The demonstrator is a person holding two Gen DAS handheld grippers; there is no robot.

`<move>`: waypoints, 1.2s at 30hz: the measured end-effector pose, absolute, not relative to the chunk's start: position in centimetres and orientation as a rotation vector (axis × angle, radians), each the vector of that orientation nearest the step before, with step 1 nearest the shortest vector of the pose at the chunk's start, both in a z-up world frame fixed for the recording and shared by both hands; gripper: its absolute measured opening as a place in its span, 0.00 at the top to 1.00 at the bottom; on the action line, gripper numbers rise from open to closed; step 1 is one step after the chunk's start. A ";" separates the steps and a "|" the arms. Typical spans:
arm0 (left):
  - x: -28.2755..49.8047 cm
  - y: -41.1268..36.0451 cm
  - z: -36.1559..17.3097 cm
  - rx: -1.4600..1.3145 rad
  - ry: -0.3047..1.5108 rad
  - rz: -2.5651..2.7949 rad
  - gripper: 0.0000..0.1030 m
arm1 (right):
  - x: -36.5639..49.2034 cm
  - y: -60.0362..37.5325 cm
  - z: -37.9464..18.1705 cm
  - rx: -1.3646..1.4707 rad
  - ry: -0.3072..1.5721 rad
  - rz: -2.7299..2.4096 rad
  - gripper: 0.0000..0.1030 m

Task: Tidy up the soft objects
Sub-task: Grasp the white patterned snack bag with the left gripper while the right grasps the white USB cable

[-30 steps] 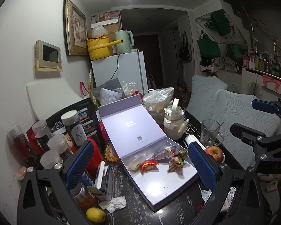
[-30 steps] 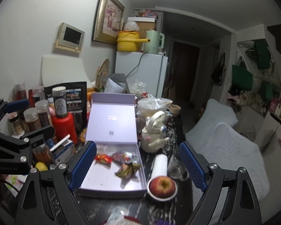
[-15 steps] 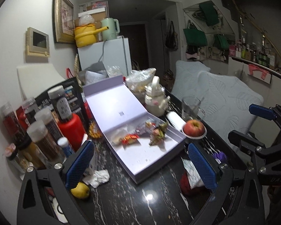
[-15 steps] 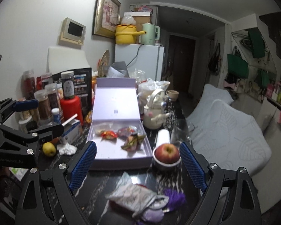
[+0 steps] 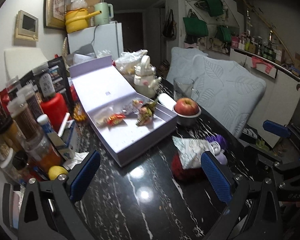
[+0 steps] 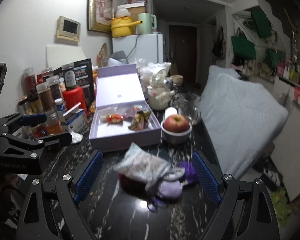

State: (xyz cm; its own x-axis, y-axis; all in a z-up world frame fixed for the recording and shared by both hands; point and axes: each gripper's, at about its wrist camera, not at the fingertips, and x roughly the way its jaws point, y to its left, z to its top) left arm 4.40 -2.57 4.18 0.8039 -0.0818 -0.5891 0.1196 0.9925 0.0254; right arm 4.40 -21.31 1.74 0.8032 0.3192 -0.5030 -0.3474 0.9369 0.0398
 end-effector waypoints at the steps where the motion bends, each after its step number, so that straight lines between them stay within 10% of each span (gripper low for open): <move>1: 4.3 -2.7 3.9 0.065 0.632 -0.111 0.01 | 4.2 -21.6 1.3 -0.054 0.539 0.353 0.11; 36: 14.6 -12.4 -5.8 0.068 0.887 -0.292 0.01 | 9.9 -29.6 -6.9 0.009 0.689 0.270 0.11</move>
State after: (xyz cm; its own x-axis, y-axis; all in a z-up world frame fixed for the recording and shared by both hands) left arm 14.58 -12.36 -5.83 0.5946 -0.2234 -0.7723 0.2796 0.9581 -0.0619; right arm 9.89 -29.56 -6.94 0.7383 0.2487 -0.6269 -0.2430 0.9652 0.0967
